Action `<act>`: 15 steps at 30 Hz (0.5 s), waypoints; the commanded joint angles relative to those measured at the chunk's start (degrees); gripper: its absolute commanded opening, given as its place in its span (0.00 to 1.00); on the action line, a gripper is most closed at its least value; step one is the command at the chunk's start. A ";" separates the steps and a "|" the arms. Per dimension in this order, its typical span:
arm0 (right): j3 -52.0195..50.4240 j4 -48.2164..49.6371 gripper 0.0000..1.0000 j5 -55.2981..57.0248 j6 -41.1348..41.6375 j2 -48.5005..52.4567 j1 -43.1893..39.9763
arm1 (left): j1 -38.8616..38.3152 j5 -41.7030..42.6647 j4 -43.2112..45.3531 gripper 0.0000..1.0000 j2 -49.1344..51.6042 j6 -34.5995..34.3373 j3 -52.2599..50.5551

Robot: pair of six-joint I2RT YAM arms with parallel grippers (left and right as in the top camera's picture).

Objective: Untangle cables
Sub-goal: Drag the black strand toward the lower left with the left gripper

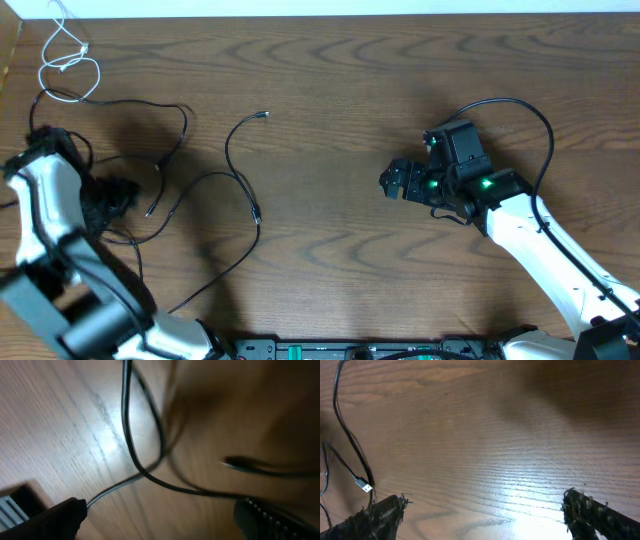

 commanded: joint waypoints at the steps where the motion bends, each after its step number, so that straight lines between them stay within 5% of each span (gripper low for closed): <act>1: 0.50 0.37 0.99 0.46 0.09 -0.15 0.20 | -0.15 9.79 1.73 1.00 -8.76 5.75 1.88; 5: 0.50 1.22 0.99 0.46 0.11 -0.15 0.20 | -2.34 22.14 5.55 1.00 -15.54 9.86 1.86; 9: 0.50 1.36 0.99 0.44 0.11 -0.15 0.20 | -8.07 23.41 7.85 0.98 -17.59 9.88 1.81; 12: 0.50 1.18 0.99 0.42 0.13 -0.15 0.20 | -14.01 23.39 12.07 0.75 -16.55 9.86 0.44; 15: 0.50 1.09 0.99 -0.37 0.15 -0.15 0.20 | -19.04 22.18 17.31 0.63 -14.29 9.86 -0.90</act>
